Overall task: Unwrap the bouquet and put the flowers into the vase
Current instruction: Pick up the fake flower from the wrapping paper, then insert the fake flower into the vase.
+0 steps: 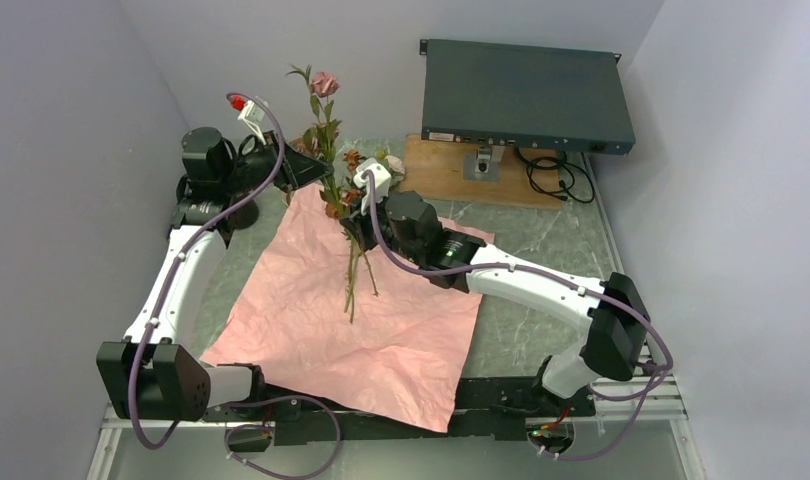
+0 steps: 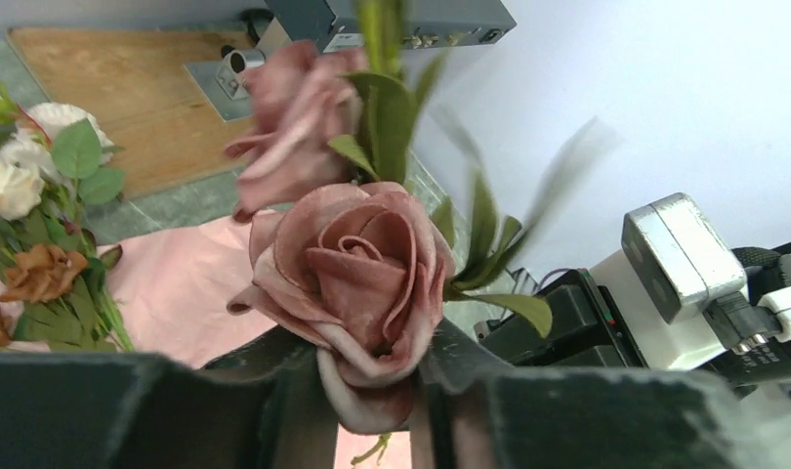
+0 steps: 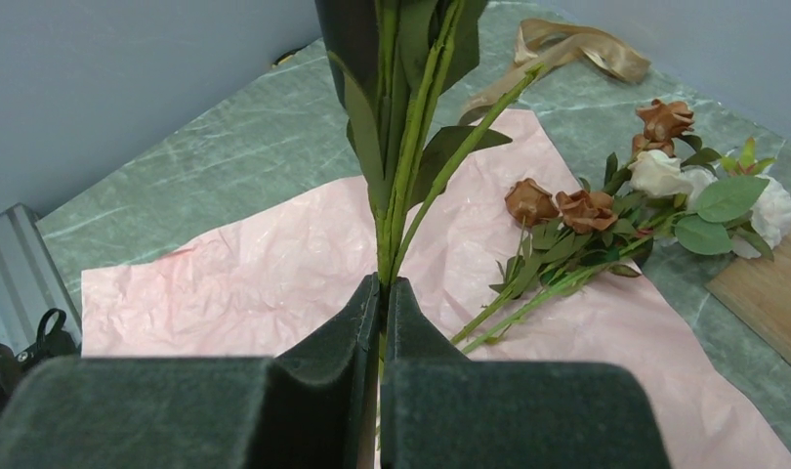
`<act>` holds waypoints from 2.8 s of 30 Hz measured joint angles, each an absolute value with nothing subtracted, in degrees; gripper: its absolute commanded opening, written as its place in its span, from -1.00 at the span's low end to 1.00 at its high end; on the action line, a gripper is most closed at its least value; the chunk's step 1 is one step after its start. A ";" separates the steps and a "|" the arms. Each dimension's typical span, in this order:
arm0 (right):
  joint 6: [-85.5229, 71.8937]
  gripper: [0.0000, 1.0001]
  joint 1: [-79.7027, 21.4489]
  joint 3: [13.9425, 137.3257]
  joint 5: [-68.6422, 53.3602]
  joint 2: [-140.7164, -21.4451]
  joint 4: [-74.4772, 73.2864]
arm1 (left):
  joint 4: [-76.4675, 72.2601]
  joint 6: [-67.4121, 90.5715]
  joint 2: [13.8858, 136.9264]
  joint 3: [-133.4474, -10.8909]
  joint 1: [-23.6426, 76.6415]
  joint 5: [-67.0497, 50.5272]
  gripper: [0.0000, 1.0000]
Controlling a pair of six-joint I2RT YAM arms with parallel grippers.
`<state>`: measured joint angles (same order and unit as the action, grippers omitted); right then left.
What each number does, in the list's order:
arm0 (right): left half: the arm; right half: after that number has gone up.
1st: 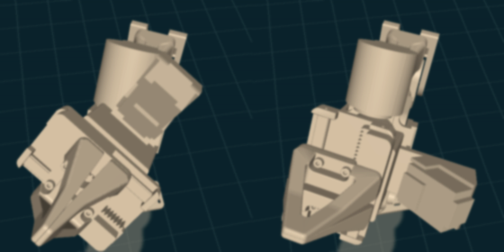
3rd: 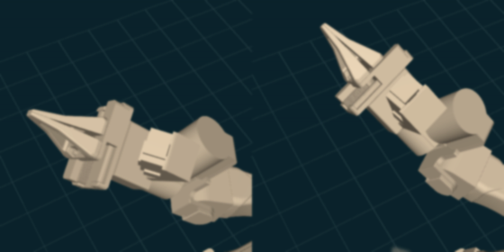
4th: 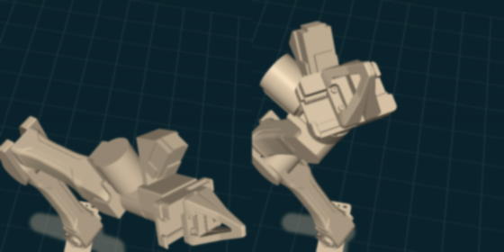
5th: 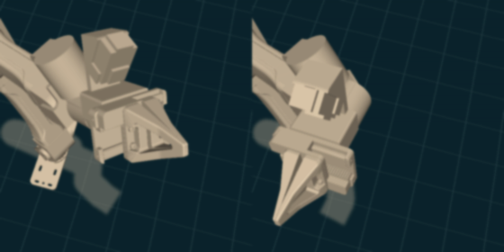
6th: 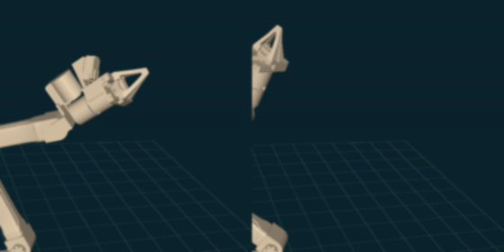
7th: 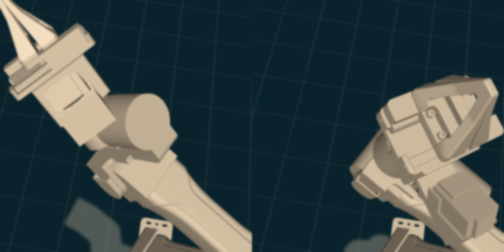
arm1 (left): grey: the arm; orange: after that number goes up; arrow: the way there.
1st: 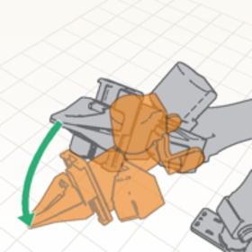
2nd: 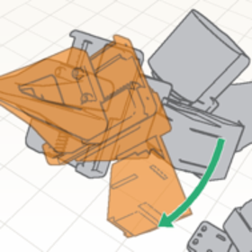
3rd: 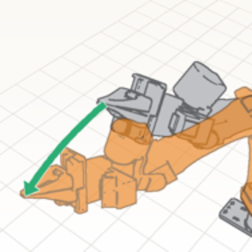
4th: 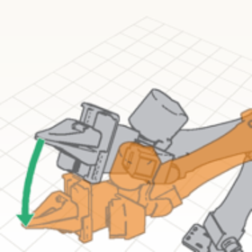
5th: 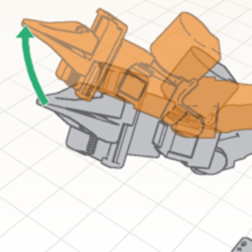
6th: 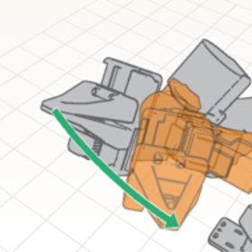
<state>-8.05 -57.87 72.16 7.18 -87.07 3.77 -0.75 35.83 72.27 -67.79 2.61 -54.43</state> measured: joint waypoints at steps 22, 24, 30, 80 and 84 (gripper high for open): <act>-4.10 1.00 -55.94 72.93 5.67 -87.18 2.87 | 3.73 31.68 74.89 -86.11 -14.81 -51.90 -1.00; -4.03 1.00 -55.40 72.93 5.39 -86.87 2.70 | 5.61 30.24 77.97 -93.25 -18.26 -51.37 -1.00; -3.92 1.00 -53.76 72.88 4.36 -85.97 2.46 | 10.09 26.41 86.52 -110.24 -26.89 -47.42 -1.00; -5.80 1.00 -46.19 71.48 1.19 -85.47 -0.69 | 12.12 11.60 102.39 -96.64 -30.17 -40.66 0.37; -6.20 1.00 -46.02 71.48 1.19 -85.62 -0.84 | 15.09 10.66 102.39 -97.06 -30.17 -40.62 0.83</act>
<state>-6.20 -46.02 71.48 1.19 -85.62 -0.84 15.09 10.66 102.39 -97.06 -30.17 -40.62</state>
